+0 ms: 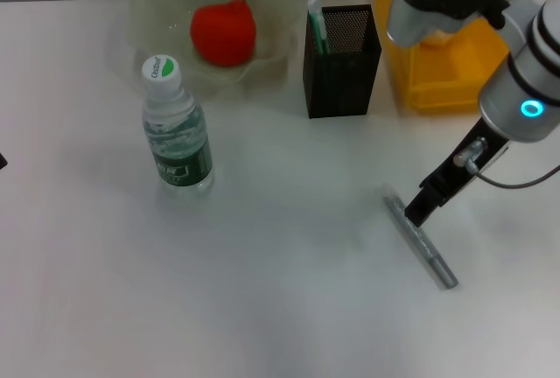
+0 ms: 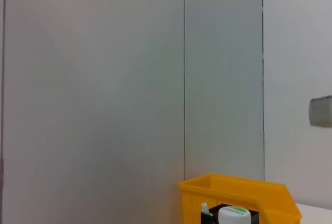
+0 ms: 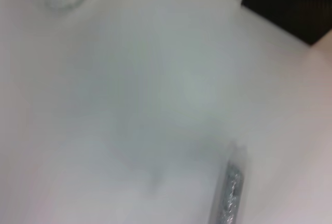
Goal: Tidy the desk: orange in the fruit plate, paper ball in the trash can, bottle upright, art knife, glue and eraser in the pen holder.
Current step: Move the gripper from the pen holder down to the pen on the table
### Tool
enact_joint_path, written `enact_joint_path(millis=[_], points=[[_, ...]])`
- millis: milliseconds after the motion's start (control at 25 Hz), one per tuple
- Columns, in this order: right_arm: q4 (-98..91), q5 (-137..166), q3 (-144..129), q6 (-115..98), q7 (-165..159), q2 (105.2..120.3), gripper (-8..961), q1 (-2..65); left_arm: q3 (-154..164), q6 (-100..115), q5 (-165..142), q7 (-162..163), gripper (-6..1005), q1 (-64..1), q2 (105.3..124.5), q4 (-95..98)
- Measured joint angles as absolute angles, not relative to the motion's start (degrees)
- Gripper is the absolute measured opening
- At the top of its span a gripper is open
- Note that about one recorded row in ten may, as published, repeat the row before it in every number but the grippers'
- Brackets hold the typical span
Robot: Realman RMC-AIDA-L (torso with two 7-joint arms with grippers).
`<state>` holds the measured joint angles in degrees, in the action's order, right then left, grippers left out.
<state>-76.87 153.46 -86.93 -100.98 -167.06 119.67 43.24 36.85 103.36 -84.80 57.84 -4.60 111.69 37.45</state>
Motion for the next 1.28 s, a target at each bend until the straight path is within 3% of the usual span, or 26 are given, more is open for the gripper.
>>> enact_joint_path(millis=[1280], points=[[-61.47,152.61,-96.78,-86.02,-169.18,119.8,674,46.0,36.82,103.0,-84.81,57.83,813,-4.59,112.07,37.44]])
